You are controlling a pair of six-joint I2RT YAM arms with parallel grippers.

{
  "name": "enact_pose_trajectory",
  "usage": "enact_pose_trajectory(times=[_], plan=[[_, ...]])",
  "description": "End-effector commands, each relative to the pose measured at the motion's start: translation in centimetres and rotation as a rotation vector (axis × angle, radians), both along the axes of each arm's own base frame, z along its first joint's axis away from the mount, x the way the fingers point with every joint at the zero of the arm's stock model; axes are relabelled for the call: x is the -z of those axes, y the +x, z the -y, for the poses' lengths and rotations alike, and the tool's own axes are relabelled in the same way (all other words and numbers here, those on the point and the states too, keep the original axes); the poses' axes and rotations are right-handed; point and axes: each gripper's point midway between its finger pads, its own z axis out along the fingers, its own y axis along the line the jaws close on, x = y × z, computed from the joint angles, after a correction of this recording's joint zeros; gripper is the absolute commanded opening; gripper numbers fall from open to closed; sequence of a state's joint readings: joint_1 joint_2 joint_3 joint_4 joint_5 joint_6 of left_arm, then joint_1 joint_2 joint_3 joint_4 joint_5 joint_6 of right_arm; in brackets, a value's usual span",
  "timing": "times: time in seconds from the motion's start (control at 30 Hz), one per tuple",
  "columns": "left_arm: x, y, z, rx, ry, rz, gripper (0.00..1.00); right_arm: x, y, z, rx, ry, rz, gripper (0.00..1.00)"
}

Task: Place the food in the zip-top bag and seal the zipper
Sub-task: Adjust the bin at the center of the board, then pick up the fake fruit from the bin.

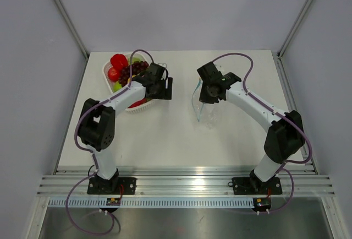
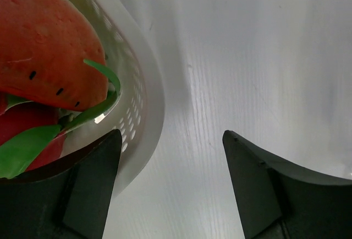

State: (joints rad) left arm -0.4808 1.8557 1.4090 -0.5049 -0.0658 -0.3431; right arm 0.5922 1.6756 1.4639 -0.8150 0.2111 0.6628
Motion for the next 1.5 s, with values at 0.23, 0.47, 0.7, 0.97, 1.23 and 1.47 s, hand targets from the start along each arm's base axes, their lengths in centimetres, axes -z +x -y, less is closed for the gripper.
enact_pose_trajectory(times=[0.23, 0.47, 0.7, 0.97, 1.23, 1.47], plan=[[0.0, -8.2, 1.3, 0.142, -0.078, -0.095, 0.74, -0.7, -0.1, -0.7, -0.014, 0.037, 0.032, 0.0], [-5.2, -10.9, -0.5, 0.145, -0.065, -0.015, 0.78, 0.0, 0.1, -1.0, -0.026, 0.034, 0.019, 0.0], [-14.6, -8.3, -2.7, 0.023, -0.098, 0.264, 0.86, -0.6, 0.5, -0.9, -0.034, 0.021, 0.042, 0.0], [-13.9, -4.8, -5.4, -0.021, -0.063, 0.403, 0.95, -0.9, 0.0, -0.2, -0.03, 0.005, 0.047, 0.0], [-11.0, -1.1, -6.4, -0.023, -0.245, 0.319, 0.9, -1.4, -0.5, 0.4, -0.031, -0.008, 0.052, 0.0], [-7.9, 0.8, -5.9, -0.014, -0.28, 0.258, 0.86, -1.2, -1.0, 0.8, -0.026, -0.018, 0.041, 0.0]])
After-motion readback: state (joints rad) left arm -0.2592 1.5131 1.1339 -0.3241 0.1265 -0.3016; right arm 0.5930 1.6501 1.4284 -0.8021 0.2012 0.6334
